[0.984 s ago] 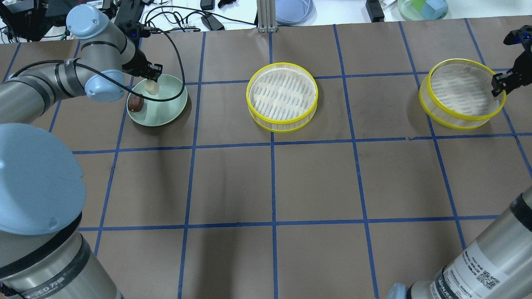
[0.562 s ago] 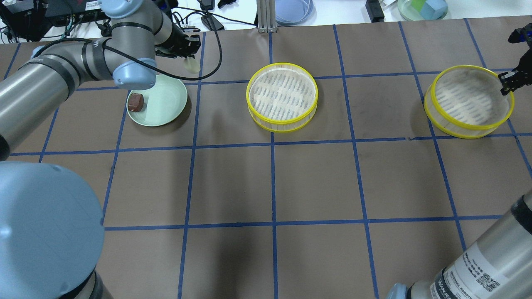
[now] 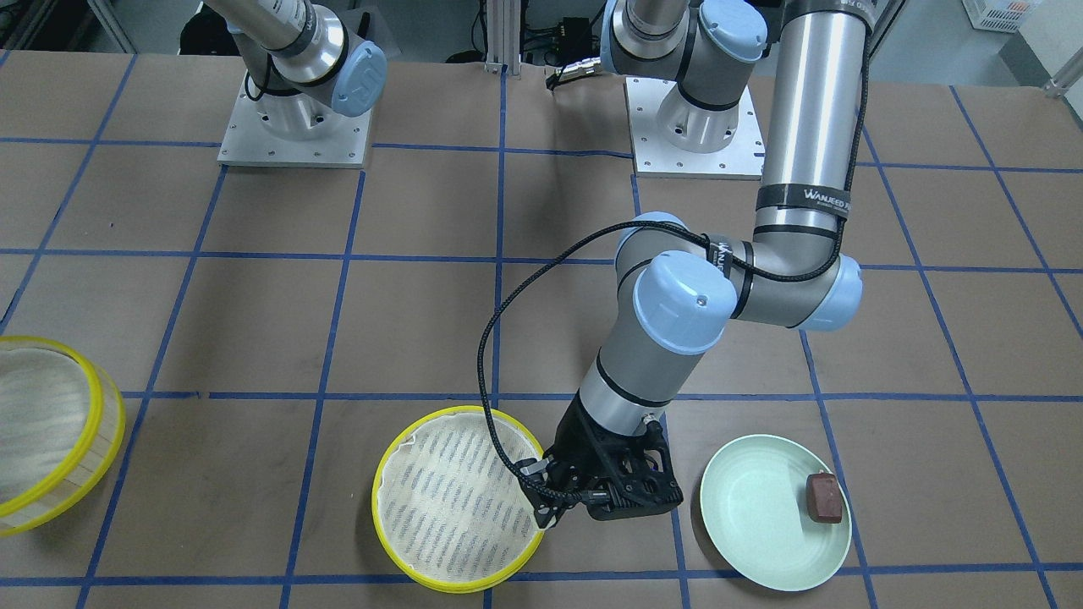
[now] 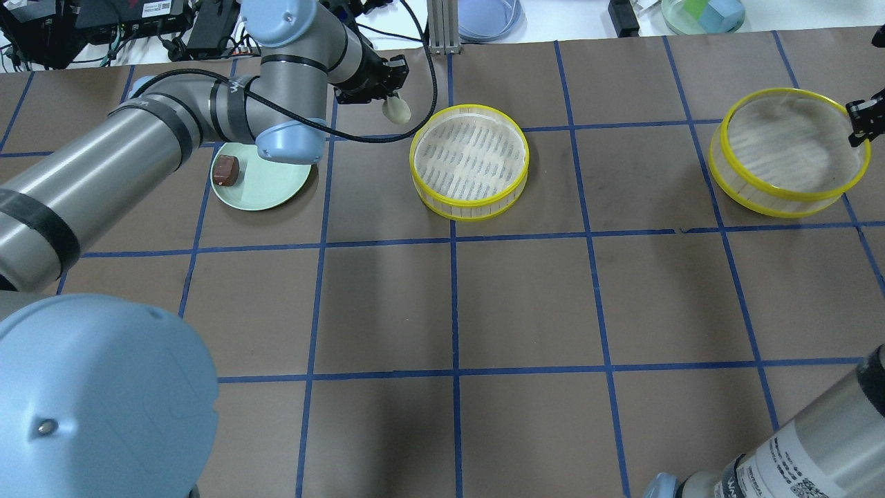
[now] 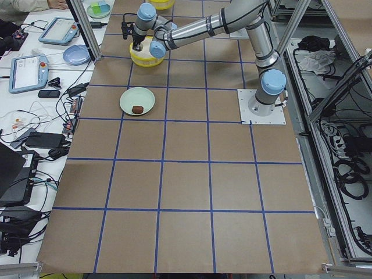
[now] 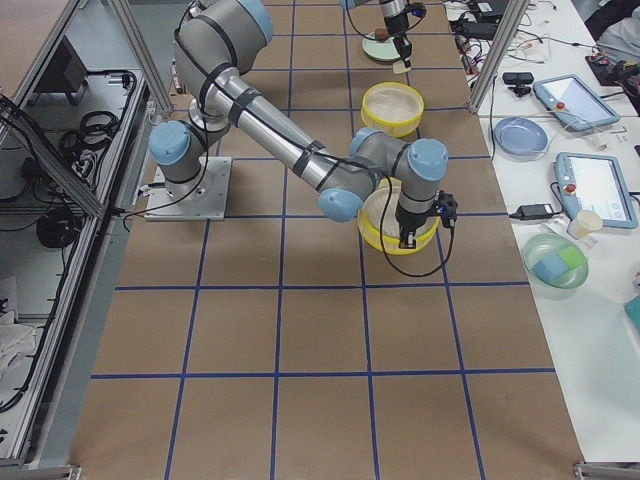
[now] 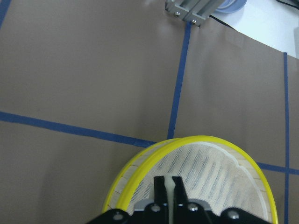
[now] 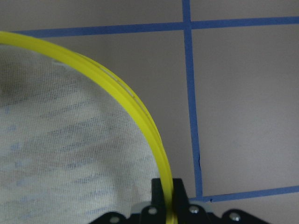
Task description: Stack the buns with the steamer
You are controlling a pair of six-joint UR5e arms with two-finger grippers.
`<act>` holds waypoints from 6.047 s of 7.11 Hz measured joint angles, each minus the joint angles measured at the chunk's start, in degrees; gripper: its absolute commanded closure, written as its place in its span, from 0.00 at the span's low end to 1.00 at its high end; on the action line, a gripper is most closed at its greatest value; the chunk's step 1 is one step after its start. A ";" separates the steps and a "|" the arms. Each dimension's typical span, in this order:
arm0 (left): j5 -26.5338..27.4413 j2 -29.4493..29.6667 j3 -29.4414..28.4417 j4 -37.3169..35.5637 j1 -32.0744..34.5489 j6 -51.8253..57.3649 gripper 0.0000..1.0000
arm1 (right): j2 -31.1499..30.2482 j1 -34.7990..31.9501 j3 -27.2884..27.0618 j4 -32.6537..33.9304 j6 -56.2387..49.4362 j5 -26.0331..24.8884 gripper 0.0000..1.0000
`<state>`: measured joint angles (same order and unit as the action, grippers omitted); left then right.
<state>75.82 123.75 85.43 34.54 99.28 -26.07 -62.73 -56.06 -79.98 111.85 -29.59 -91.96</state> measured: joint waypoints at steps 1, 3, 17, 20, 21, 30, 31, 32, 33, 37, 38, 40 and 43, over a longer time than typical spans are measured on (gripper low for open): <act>-0.33 1.20 0.05 -1.03 0.86 -0.76 0.89 | -2.13 -1.16 -0.06 -2.55 2.33 -0.04 1.00; -0.48 3.38 0.25 -1.88 2.20 -1.78 0.47 | -6.34 -4.36 -1.07 -6.34 9.32 -0.40 1.00; 15.66 -4.79 0.19 19.30 -18.91 43.74 0.00 | -5.65 -37.66 -2.81 -1.21 57.19 -0.45 1.00; 16.88 0.03 1.48 13.92 -22.45 44.51 0.08 | 0.49 -41.98 -2.81 4.68 62.40 0.69 1.00; 16.87 1.37 1.54 12.84 -22.81 44.52 0.14 | 1.34 -42.31 -2.91 5.40 62.96 1.33 1.00; 16.61 3.44 1.56 12.32 -22.90 44.27 1.00 | 0.78 -42.55 -5.26 5.78 65.30 2.15 1.00; 16.63 3.42 1.56 12.31 -22.90 44.39 1.00 | 0.41 -42.55 -5.10 5.74 65.58 2.17 1.00; 16.63 3.31 1.50 12.29 -22.90 44.18 1.00 | 0.31 -42.55 -5.07 5.72 65.96 2.20 1.00; 16.64 3.02 1.31 12.25 -22.90 43.80 1.00 | 0.40 -42.55 -5.08 5.71 66.53 2.52 1.00; 15.25 -1.61 0.64 12.33 -21.41 36.68 1.00 | 0.62 -42.61 -5.12 5.91 66.69 3.44 1.00; 15.12 -3.06 0.62 12.54 -20.48 33.86 1.00 | 0.65 -42.61 -5.11 5.94 66.66 3.43 1.00; 15.68 -5.97 0.61 13.14 -17.31 28.57 1.00 | 0.76 -42.58 -5.10 6.00 66.79 3.12 1.00; 16.73 -11.77 0.57 17.93 -15.94 27.44 1.00 | 1.05 -42.55 -5.14 6.03 66.95 2.84 1.00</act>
<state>92.56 111.98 86.00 52.47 83.34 1.37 -61.68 -98.61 -85.12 117.88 37.36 -89.12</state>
